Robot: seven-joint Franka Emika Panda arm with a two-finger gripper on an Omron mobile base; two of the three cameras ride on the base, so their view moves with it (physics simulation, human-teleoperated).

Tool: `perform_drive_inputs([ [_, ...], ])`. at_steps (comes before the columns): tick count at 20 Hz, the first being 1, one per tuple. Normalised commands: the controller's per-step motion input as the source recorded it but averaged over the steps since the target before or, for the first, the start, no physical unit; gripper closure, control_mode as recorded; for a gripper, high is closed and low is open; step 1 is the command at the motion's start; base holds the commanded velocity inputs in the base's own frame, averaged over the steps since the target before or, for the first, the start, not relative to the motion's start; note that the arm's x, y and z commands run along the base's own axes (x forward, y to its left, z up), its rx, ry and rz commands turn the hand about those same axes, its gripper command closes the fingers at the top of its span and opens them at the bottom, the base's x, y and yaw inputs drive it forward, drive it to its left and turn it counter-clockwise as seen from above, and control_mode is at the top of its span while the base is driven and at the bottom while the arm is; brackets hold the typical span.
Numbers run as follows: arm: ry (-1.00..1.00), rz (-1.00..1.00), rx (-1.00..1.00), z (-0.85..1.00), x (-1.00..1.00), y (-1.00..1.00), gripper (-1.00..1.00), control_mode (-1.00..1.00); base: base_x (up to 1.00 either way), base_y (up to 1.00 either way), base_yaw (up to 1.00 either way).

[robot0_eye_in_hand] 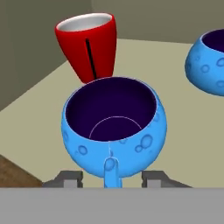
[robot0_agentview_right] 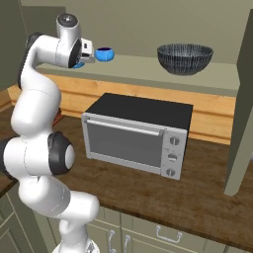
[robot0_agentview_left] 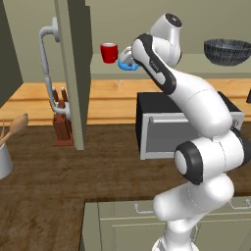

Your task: Gather all objects into one cabinet and sort the glasses and bowls to opposite sides.

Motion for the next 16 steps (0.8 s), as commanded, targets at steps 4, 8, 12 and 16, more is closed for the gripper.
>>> perform_drive_inputs([
  [4, -0.05, 0.0, 0.0, 0.0, 0.0, 0.0, -1.0, -1.0, 0.0, 0.0, 0.0],
  [8, -0.03, 0.0, 0.0, 0.24, -0.44, -0.21, -1.0, -1.0, 0.0, 0.0, 0.0],
  [12, -0.03, 0.01, 0.0, 0.02, -1.0, -0.16, -1.0, -1.0, 0.0, 0.0, 0.0],
  [16, -0.12, 0.0, 0.0, -0.04, -1.0, 0.0, -1.0, -1.0, 0.0, 0.0, 0.0],
])
